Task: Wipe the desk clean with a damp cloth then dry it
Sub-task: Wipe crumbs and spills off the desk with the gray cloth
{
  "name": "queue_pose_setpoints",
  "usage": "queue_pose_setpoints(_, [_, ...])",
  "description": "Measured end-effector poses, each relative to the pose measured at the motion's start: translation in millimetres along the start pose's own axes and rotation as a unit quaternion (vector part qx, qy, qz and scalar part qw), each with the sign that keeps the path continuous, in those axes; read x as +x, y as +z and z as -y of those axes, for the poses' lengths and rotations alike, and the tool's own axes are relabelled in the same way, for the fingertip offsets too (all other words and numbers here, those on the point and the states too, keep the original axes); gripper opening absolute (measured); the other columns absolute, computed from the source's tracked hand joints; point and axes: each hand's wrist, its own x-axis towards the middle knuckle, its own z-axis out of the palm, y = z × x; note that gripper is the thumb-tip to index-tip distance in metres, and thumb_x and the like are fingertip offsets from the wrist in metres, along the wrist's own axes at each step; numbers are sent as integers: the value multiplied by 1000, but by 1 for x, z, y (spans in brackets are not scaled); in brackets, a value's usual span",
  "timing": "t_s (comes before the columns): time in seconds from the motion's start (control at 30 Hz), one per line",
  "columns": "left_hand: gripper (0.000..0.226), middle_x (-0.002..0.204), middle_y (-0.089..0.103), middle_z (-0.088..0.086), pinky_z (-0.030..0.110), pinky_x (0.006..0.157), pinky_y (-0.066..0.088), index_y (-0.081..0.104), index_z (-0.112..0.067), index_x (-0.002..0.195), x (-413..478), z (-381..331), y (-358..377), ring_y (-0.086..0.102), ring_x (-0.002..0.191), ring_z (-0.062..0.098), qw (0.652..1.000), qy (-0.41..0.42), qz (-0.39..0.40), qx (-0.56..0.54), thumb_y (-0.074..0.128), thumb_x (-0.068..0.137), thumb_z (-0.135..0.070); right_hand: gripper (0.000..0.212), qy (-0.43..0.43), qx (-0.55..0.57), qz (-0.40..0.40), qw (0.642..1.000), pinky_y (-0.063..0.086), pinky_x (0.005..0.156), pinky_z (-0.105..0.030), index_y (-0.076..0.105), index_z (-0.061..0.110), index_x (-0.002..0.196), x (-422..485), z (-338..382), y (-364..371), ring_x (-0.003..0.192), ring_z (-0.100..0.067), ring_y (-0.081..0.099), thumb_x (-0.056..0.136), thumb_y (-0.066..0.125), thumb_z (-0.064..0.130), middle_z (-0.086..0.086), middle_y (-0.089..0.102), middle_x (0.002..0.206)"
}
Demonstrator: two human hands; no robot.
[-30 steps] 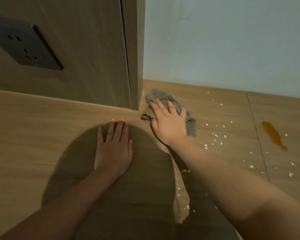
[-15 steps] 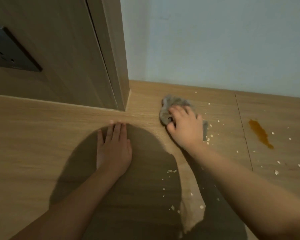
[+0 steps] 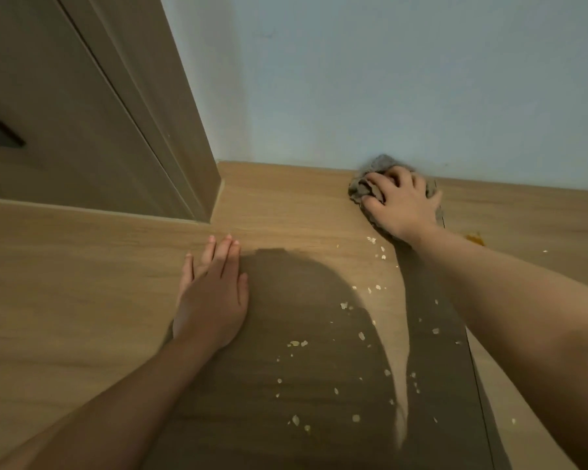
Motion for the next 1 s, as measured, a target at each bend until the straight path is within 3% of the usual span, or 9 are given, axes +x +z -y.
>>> queue_pose_setpoints(0.1, [52,155,20,3,42,115,6,24,-11,146,0,-2,-2,8,144,18,1000,-7,1,1,27,98,-30,44,-45,-4,-3,999,13,106,-53,39,42,134,-20,6,5,133,-21,21,91,39,50,2,34,143])
queue_pose_setpoints(0.27, [54,157,11,-1,40,116,2,17,-15,148,2,-3,-3,0,144,14,1000,-17,13,-7,25,98,-31,28,-277,103,7,955,33,91,-39,65,29,105,-105,19,3,109,-20,50,87,46,39,4,62,107])
queue_pose_setpoints(0.37, [53,157,10,-2,40,116,1,16,-15,148,2,-3,-3,-1,144,13,1000,-17,11,-5,23,98,-32,12,-209,174,-89,958,35,73,-35,49,31,73,-85,11,-15,80,-21,48,83,43,29,8,51,76])
queue_pose_setpoints(0.43, [53,157,9,-2,40,116,1,15,-15,148,1,-4,-3,-1,144,14,1000,-15,10,-1,20,98,-33,22,-100,139,-89,981,32,96,-45,59,25,106,-45,-3,-18,110,-25,43,92,43,33,-3,54,116])
queue_pose_setpoints(0.53, [54,157,9,-2,40,116,1,15,-15,148,0,-2,-3,-1,144,14,1000,-17,11,4,19,98,-33,46,-31,31,-4,999,13,108,-53,38,36,137,-11,-9,-1,139,-23,14,93,38,49,4,19,154])
queue_pose_setpoints(0.67, [54,157,5,-3,40,116,0,10,-16,149,1,-1,-3,-4,143,12,999,-15,27,10,16,98,-35,43,-134,5,0,991,12,109,-51,40,37,135,-60,15,9,138,-20,18,93,41,45,6,24,153])
queue_pose_setpoints(0.8, [59,157,3,-1,42,116,0,7,-16,149,2,-1,-3,-5,143,15,999,-14,35,22,15,97,-43,30,-250,155,30,955,28,104,-36,61,27,117,-133,35,4,119,-12,45,88,56,23,7,58,125])
queue_pose_setpoints(0.87, [62,157,-1,0,43,116,-2,3,-17,149,1,-2,-2,-7,143,16,998,-15,47,37,15,96,-47,33,-214,178,6,960,27,104,-32,59,23,120,-131,27,-6,118,-12,47,88,55,20,5,59,123])
queue_pose_setpoints(1.0, [63,156,-10,-2,46,114,-6,-5,-19,148,2,-3,-1,-13,142,16,995,-24,65,66,10,96,-49,39,-5,97,-61,993,17,112,-45,50,18,131,-78,-36,-23,135,-20,29,93,46,26,0,39,146])
